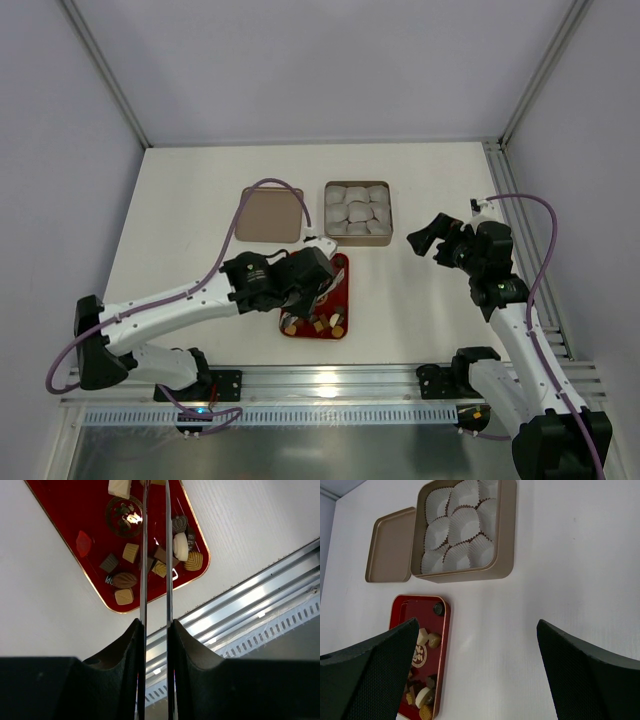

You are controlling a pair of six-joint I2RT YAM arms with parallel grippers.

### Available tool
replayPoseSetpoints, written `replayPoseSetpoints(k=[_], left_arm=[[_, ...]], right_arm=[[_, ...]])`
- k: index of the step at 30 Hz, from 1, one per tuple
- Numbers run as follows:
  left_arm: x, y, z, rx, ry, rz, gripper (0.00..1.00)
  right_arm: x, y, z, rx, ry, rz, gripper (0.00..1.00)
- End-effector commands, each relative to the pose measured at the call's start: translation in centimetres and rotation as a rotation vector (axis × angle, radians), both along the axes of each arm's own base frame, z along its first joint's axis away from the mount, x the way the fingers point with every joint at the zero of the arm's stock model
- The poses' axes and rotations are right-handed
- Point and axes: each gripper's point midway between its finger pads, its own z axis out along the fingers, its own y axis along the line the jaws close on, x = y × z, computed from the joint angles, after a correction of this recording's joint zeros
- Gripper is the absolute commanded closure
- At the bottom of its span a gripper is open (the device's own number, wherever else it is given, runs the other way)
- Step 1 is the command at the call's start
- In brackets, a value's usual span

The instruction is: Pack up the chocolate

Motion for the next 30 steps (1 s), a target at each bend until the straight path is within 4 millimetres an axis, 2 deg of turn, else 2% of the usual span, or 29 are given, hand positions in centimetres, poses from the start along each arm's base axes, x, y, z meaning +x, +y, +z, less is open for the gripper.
replayPoseSetpoints(k=[1, 5, 6, 7, 8, 9, 11, 12, 13, 14, 15, 17, 18, 19, 20, 21, 22, 23, 24, 26, 30], left_arm=[[1.3, -0.3, 4.0, -0.072, -0.086, 0.025, 0.81], [3.6, 0.1, 6.0, -0.082, -0.113, 0.073, 0.81], [4.2, 0.0, 5.9, -0.065, -0.116, 0.068, 0.81], [5.1, -0.3, 7.2, -0.088, -0.136, 0.077, 0.81], [5.8, -0.5, 7.6, -0.097, -0.143, 0.082, 0.81], [7.3, -0.2, 8.0, -0.092, -0.156, 0.095, 0.81], [9.2, -1.4, 9.0, -0.115, -0.160, 0.093, 0.81], [10.7, -1.1, 9.3, -0.112, -0.170, 0.110, 0.81], [11.7, -1.8, 8.3, -0.091, -0.151, 0.104, 0.81], [12.9, -2.3, 9.7, -0.117, -0.174, 0.111, 0.81], [13.8, -2.5, 9.6, -0.107, -0.176, 0.116, 0.81], [16.9, -2.5, 9.6, -0.082, -0.193, 0.149, 0.82], [17.5, -3.1, 9.4, -0.078, -0.193, 0.151, 0.82], [18.9, -3.2, 8.2, -0.054, -0.179, 0.167, 0.83], [19.9, -3.7, 9.1, -0.069, -0.200, 0.170, 0.83], [20.6, -3.8, 9.0, -0.065, -0.203, 0.173, 0.83], [21.4, -3.6, 8.7, -0.044, -0.205, 0.186, 0.83], [22.3, -3.8, 7.4, -0.016, -0.191, 0.192, 0.83], [23.0, -4.2, 8.0, -0.029, -0.204, 0.192, 0.83], [24.1, -4.3, 6.6, 0.005, -0.186, 0.200, 0.83], [25.5, -4.2, 4.9, 0.038, -0.176, 0.217, 0.83]], right_arm=[[0.7, 0.1, 2.1, -0.003, -0.064, 0.016, 0.00], [0.7, 0.3, 2.1, 0.000, -0.062, 0.023, 0.00], [0.7, 0.3, 2.1, -0.001, -0.062, 0.022, 0.00], [0.7, 0.3, 2.1, 0.000, -0.062, 0.023, 0.00], [0.7, 0.4, 2.1, 0.004, -0.061, 0.027, 0.00], [0.7, 0.4, 2.1, 0.006, -0.062, 0.026, 0.00], [0.7, 0.5, 2.2, 0.009, -0.063, 0.031, 0.00], [0.7, 0.5, 2.2, 0.011, -0.061, 0.030, 0.00], [0.6, 0.5, 2.3, 0.011, -0.062, 0.034, 0.00], [0.5, 0.6, 2.3, 0.013, -0.060, 0.035, 0.00], [0.5, 0.6, 2.5, 0.017, -0.063, 0.034, 0.00], [0.4, 0.8, 2.7, 0.026, -0.067, 0.046, 0.00], [0.3, 0.8, 2.8, 0.026, -0.069, 0.047, 0.00], [0.3, 0.9, 2.8, 0.027, -0.067, 0.049, 0.00], [0.2, 0.9, 2.9, 0.025, -0.066, 0.049, 0.00], [0.2, 0.8, 3.1, 0.023, -0.072, 0.050, 0.00], [0.1, 0.9, 3.0, 0.021, -0.068, 0.054, 0.00], [0.1, 0.9, 3.2, 0.023, -0.072, 0.054, 0.00], [-0.1, 1.0, 3.2, 0.023, -0.068, 0.059, 0.00], [-0.1, 1.0, 3.3, 0.022, -0.070, 0.062, 0.00], [-0.2, 1.0, 3.2, 0.020, -0.070, 0.062, 0.00]])
